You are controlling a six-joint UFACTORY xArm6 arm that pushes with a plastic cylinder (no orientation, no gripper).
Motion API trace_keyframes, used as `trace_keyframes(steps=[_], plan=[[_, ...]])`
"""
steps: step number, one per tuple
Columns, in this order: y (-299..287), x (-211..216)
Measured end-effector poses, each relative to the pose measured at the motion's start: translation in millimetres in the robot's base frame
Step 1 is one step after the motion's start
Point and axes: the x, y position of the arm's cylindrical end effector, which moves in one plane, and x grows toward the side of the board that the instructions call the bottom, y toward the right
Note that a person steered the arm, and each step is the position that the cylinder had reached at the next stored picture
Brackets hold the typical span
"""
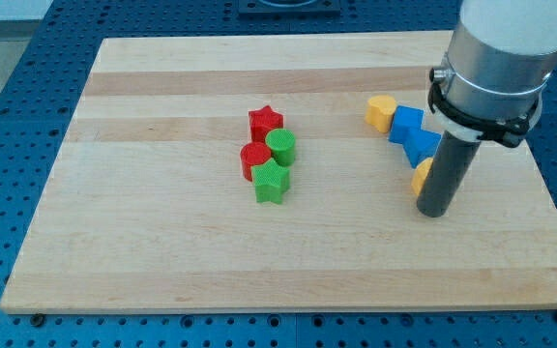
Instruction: Slightly move the yellow heart to the top of the blue cube
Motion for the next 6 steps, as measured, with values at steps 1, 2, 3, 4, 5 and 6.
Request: trace_keyframes(steps=[1,2,3,4,5,6], plan=[[0,0],[0,-7],[0,-12],[0,-14],[-21,-7],[-60,-4]])
